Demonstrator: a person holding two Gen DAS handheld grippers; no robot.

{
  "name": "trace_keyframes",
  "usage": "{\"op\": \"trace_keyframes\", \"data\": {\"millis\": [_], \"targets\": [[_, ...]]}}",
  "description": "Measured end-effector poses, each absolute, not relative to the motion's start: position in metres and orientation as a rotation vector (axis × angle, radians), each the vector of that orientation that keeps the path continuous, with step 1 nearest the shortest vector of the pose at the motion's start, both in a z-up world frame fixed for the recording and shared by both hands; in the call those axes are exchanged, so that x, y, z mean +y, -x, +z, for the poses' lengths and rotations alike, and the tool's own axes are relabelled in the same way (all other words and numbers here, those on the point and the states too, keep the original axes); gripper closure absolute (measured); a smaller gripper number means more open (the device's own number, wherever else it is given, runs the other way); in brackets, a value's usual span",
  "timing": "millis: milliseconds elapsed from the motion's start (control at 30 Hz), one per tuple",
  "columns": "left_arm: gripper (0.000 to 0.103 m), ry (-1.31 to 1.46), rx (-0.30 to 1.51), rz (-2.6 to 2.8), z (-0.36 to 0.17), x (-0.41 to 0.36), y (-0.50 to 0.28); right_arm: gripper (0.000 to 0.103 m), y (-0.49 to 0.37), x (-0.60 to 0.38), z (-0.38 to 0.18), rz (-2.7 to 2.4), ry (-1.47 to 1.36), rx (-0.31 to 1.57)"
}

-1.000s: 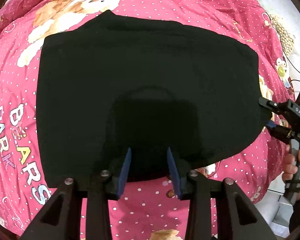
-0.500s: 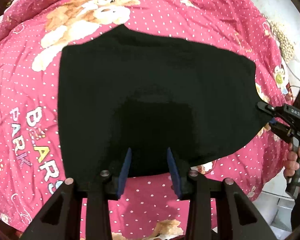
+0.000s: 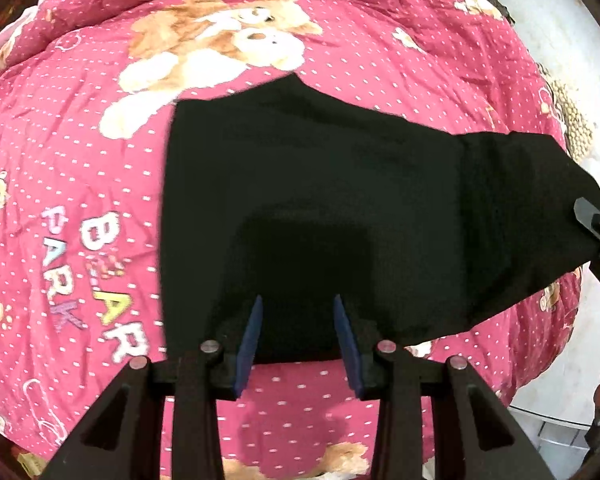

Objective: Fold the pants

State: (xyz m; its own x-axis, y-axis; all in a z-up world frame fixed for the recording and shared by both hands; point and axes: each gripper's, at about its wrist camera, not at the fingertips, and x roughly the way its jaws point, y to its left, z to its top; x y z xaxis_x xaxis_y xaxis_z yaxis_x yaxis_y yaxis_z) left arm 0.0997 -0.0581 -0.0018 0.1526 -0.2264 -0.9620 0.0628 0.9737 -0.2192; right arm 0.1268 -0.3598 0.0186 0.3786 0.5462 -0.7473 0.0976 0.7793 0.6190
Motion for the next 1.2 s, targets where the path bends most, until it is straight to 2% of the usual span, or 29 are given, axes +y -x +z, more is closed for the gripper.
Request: {"op": "trace_keyframes", "data": {"millis": [300, 600, 967, 1033, 1133, 1200], "targets": [[0.063, 0.185, 1.377, -0.140, 0.008, 0.022, -0.092, 0.084, -0.142, -0.252, 0.019, 0.449, -0.548, 1.217], [0.063, 0.244, 1.400, -0.054, -0.007, 0.103, -0.076, 0.084, -0.143, -0.137, -0.029, 0.539, -0.376, 1.353], [0.063, 0.285, 1.412, -0.043, -0.019, 0.126, -0.074, 0.083, -0.141, -0.093, -0.066, 0.543, -0.179, 1.457], [0.063, 0.283, 1.415, -0.049, -0.020, 0.123, -0.075, 0.081, -0.141, -0.085, -0.080, 0.569, -0.129, 1.476], [0.063, 0.283, 1.409, -0.061, -0.018, 0.116, -0.079, 0.063, -0.146, -0.080, -0.075, 0.632, -0.146, 1.477], [0.063, 0.289, 1.399, -0.071, -0.015, 0.112, -0.083, 0.059, -0.145, -0.086, -0.060, 0.687, -0.202, 1.439]]}}
